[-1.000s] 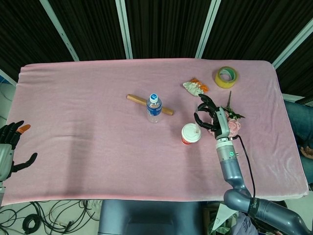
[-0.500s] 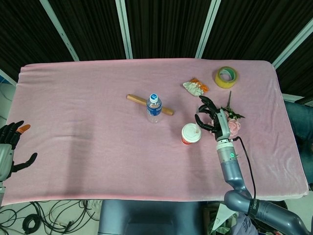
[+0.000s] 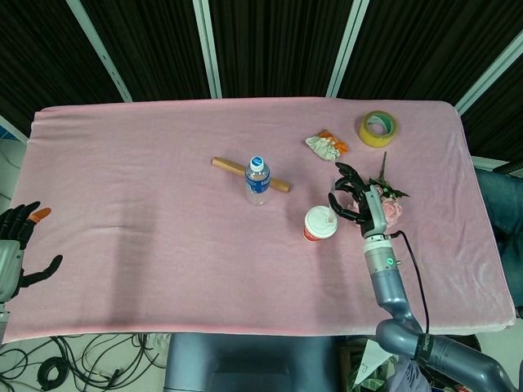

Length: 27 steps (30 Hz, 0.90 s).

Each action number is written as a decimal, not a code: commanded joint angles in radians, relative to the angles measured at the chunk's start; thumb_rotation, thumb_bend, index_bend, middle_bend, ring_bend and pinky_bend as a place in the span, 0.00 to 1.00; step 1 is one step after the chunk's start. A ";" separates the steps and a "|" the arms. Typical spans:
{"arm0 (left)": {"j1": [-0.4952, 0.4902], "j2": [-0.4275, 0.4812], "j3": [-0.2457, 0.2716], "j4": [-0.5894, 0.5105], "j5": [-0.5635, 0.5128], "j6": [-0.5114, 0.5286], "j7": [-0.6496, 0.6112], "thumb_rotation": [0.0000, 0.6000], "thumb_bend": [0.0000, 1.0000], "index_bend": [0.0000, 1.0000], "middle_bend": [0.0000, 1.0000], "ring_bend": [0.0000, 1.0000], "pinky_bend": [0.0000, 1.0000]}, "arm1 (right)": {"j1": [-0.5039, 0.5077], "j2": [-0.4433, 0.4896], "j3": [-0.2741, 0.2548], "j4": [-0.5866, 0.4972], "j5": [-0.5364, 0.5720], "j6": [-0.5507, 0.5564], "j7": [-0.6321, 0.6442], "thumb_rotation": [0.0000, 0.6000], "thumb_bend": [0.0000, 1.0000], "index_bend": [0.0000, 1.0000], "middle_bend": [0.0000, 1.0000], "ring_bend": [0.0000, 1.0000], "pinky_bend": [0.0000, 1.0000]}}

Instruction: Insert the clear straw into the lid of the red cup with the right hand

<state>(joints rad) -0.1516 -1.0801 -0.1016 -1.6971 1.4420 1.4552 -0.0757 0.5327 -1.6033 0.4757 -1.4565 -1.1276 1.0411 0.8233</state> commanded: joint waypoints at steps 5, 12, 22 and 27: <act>0.000 -0.001 0.000 0.000 0.001 0.001 0.000 1.00 0.26 0.16 0.06 0.00 0.00 | -0.012 -0.015 -0.009 0.016 -0.013 0.009 0.041 1.00 0.35 0.68 0.14 0.11 0.27; 0.000 0.000 -0.001 0.000 0.001 0.002 -0.001 1.00 0.26 0.16 0.06 0.00 0.00 | -0.028 -0.030 -0.016 0.037 -0.026 0.017 0.096 1.00 0.35 0.68 0.14 0.11 0.27; -0.001 -0.001 -0.001 0.000 0.001 0.001 0.000 1.00 0.26 0.16 0.06 0.00 0.00 | -0.031 -0.055 -0.030 0.074 -0.050 0.020 0.138 1.00 0.35 0.68 0.14 0.11 0.27; -0.001 -0.002 0.000 0.000 0.001 -0.001 0.001 1.00 0.26 0.16 0.06 0.00 0.00 | -0.029 -0.068 -0.038 0.089 -0.058 0.018 0.143 1.00 0.35 0.68 0.14 0.11 0.27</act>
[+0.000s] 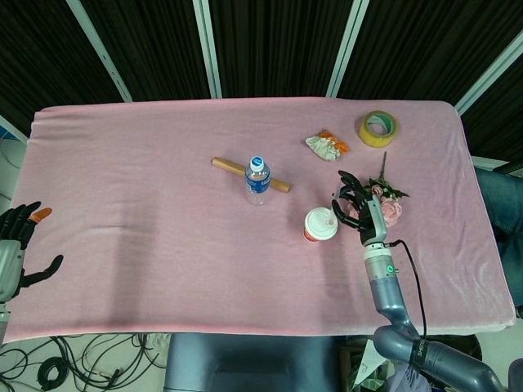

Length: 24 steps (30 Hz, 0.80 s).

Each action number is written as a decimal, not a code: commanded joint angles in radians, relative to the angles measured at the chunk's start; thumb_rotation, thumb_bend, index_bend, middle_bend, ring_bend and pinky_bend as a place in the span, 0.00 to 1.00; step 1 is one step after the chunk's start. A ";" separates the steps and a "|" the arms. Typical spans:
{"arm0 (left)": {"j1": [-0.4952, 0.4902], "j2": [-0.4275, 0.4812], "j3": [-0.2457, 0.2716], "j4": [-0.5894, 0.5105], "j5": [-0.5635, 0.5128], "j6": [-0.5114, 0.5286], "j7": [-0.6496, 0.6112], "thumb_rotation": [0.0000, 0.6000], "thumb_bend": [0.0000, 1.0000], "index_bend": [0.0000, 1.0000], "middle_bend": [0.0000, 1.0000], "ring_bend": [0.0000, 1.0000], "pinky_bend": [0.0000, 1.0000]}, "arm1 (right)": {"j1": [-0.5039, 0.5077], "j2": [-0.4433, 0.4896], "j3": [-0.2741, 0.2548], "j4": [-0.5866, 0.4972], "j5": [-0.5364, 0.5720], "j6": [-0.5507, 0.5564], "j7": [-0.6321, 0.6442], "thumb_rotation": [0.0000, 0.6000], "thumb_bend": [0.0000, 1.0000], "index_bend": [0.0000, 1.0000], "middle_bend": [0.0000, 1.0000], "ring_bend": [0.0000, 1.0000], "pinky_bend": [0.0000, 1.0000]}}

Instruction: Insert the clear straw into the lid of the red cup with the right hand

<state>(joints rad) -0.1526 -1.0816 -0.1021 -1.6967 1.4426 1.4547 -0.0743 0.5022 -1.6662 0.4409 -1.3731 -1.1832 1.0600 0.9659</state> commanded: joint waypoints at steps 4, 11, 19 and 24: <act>0.000 0.000 0.000 0.000 0.000 0.001 0.000 1.00 0.26 0.16 0.06 0.00 0.00 | 0.003 -0.014 -0.006 0.014 -0.002 -0.004 0.003 1.00 0.35 0.68 0.14 0.11 0.27; -0.001 0.000 0.000 0.000 0.000 -0.001 0.000 1.00 0.26 0.16 0.06 0.00 0.00 | 0.002 -0.031 -0.015 0.032 -0.005 -0.006 0.007 1.00 0.35 0.68 0.14 0.11 0.27; -0.001 0.000 -0.001 0.000 0.000 0.001 0.000 1.00 0.26 0.16 0.06 0.00 0.00 | 0.003 -0.044 -0.021 0.050 -0.014 -0.007 0.013 1.00 0.35 0.68 0.14 0.11 0.27; 0.000 0.000 0.000 0.000 0.001 0.000 0.001 1.00 0.26 0.16 0.06 0.00 0.00 | 0.003 -0.049 -0.026 0.058 -0.020 -0.009 0.016 1.00 0.35 0.68 0.14 0.11 0.27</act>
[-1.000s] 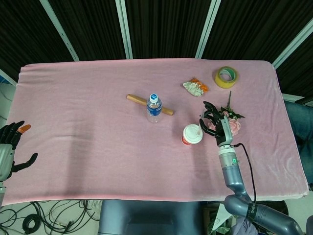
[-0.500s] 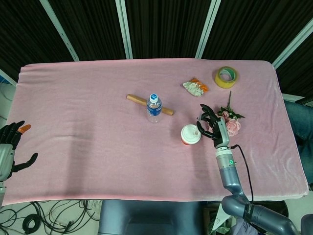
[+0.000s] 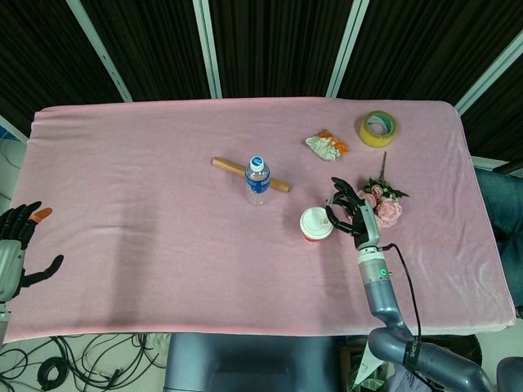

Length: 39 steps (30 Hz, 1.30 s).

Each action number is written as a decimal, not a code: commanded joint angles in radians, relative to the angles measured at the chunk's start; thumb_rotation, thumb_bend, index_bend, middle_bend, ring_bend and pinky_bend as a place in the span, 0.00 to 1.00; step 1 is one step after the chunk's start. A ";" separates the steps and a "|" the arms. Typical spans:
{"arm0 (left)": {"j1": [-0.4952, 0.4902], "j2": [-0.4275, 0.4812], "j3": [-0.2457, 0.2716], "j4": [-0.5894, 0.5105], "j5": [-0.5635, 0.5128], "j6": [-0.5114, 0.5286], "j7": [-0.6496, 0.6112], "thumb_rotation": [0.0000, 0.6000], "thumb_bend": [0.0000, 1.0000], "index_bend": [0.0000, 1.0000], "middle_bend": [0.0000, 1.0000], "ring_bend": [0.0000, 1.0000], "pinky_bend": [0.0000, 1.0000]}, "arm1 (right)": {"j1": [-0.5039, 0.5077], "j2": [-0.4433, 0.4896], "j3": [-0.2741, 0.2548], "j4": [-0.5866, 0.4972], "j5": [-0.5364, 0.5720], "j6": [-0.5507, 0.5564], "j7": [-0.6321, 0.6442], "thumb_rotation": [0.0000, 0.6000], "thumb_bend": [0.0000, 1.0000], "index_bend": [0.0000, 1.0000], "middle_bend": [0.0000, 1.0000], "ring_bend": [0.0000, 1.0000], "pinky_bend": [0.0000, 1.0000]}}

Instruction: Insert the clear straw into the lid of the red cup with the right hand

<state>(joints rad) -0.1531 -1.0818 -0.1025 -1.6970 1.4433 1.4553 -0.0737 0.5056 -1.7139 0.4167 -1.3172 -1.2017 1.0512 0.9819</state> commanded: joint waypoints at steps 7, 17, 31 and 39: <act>0.000 0.000 0.000 0.001 0.000 -0.001 0.001 1.00 0.26 0.16 0.06 0.00 0.00 | -0.002 -0.008 -0.008 0.013 -0.006 -0.003 0.002 1.00 0.35 0.68 0.14 0.11 0.27; -0.001 -0.001 0.001 0.001 0.000 -0.002 0.002 1.00 0.26 0.16 0.06 0.00 0.00 | -0.003 -0.016 -0.019 0.035 -0.009 -0.016 0.009 1.00 0.35 0.68 0.14 0.11 0.27; -0.001 -0.001 0.001 0.001 -0.001 -0.003 0.002 1.00 0.26 0.16 0.06 0.00 0.00 | -0.007 -0.014 -0.034 0.043 -0.006 -0.044 0.010 1.00 0.35 0.68 0.14 0.11 0.27; -0.001 -0.002 0.002 0.001 -0.002 -0.005 0.004 1.00 0.26 0.16 0.06 0.00 0.00 | -0.008 -0.006 -0.043 0.039 -0.014 -0.059 0.010 1.00 0.35 0.61 0.13 0.11 0.26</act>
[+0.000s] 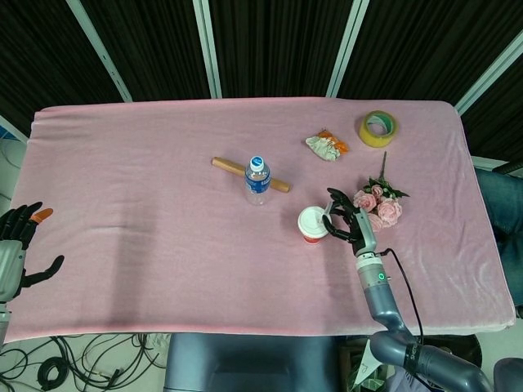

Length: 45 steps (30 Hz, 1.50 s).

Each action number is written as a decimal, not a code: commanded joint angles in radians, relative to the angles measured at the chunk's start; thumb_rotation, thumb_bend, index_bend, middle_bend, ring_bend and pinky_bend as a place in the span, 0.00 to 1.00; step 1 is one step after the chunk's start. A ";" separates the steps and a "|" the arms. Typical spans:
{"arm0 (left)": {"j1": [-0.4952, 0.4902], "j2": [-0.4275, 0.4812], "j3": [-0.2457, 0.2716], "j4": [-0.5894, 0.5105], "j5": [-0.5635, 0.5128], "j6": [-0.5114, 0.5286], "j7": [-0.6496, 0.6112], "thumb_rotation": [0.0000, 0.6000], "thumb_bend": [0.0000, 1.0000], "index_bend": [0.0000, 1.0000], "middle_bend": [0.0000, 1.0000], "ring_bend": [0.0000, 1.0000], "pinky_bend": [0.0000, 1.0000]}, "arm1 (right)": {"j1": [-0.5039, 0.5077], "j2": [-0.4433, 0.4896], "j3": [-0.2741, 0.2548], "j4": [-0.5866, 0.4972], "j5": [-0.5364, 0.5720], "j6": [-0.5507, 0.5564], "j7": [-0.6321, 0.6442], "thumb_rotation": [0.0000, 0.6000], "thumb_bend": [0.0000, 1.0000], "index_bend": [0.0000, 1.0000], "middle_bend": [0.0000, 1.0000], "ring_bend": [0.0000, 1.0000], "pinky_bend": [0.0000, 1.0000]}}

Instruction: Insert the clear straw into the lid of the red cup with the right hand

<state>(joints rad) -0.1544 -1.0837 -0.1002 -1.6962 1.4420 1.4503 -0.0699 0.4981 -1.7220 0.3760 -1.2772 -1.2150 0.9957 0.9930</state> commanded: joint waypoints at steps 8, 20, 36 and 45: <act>0.000 0.000 0.000 -0.001 -0.001 -0.001 0.001 1.00 0.26 0.16 0.06 0.00 0.00 | -0.002 0.006 -0.009 0.004 0.001 -0.018 -0.003 1.00 0.35 0.53 0.13 0.10 0.26; -0.001 0.001 0.000 -0.001 -0.003 -0.003 0.004 1.00 0.26 0.16 0.06 0.00 0.00 | 0.000 0.022 -0.024 0.000 -0.023 -0.034 0.000 1.00 0.31 0.26 0.08 0.05 0.25; -0.001 -0.002 0.002 0.000 0.002 -0.002 0.009 1.00 0.26 0.16 0.06 0.00 0.00 | -0.051 0.243 -0.034 -0.222 -0.125 0.034 -0.007 1.00 0.26 0.15 0.05 0.02 0.21; 0.000 0.000 0.003 -0.005 0.004 0.001 0.020 1.00 0.26 0.16 0.06 0.00 0.00 | -0.119 0.454 -0.102 -0.315 -0.174 0.088 -0.307 1.00 0.25 0.12 0.04 0.03 0.21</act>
<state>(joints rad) -0.1546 -1.0839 -0.0975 -1.7010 1.4464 1.4521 -0.0514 0.4141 -1.3504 0.3183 -1.5665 -1.3605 1.0565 0.8451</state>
